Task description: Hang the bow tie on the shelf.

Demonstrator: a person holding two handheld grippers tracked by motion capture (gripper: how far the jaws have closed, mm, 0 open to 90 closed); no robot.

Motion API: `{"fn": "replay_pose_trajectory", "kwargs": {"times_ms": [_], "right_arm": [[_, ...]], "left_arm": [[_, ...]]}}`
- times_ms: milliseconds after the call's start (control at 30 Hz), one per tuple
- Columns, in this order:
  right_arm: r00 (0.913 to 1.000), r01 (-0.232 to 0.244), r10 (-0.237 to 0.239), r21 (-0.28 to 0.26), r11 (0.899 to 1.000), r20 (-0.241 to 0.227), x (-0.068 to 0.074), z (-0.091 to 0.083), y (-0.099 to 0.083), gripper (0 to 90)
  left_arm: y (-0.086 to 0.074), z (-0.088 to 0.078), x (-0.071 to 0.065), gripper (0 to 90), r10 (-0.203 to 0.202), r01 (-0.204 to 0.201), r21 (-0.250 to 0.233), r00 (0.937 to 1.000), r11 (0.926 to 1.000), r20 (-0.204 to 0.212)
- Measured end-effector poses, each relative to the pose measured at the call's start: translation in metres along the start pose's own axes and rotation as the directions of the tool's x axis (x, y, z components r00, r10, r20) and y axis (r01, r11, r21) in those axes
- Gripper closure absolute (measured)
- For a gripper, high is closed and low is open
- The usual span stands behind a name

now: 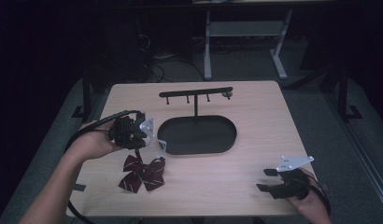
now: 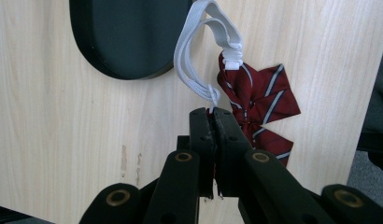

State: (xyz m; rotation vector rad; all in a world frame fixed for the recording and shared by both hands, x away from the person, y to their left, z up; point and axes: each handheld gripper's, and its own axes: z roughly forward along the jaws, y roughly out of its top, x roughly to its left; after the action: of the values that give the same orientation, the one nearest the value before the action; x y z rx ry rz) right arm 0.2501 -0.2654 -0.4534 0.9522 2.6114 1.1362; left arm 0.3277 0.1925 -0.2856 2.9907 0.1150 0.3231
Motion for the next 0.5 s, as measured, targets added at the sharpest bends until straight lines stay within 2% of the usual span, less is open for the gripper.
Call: {"fn": "replay_pose_trajectory", "kwargs": {"times_ms": [500], "right_arm": [[0.9999,-0.016,0.015,-0.010,1.000,-0.007,-0.003,-0.001,0.000,34.1]], "left_arm": [[0.012,-0.016,0.008,87.4,0.011,-0.011,0.001,0.9999,0.9999,-0.009]]}}
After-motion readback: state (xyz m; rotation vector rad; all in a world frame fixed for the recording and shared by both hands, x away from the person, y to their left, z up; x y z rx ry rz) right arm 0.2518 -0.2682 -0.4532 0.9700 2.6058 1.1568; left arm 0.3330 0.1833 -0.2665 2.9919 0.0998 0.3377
